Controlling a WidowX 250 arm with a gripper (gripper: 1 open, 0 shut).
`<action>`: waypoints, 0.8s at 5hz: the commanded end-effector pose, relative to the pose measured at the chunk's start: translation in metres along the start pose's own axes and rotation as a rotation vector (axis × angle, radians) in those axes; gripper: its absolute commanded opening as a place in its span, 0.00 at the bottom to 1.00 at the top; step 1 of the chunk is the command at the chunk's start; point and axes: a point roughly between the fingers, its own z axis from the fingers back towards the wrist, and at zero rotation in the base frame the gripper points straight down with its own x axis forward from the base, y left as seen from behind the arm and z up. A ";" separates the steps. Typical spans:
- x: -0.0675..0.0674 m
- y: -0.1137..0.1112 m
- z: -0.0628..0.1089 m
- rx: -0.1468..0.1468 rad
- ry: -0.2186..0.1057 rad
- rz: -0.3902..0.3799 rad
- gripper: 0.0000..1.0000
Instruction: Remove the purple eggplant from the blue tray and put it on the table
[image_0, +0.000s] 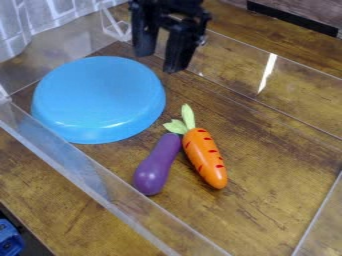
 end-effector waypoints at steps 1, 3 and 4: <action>-0.003 -0.003 0.007 -0.007 -0.049 -0.032 1.00; 0.012 -0.021 -0.021 0.000 -0.022 -0.167 1.00; 0.026 -0.029 -0.020 0.008 -0.021 -0.185 1.00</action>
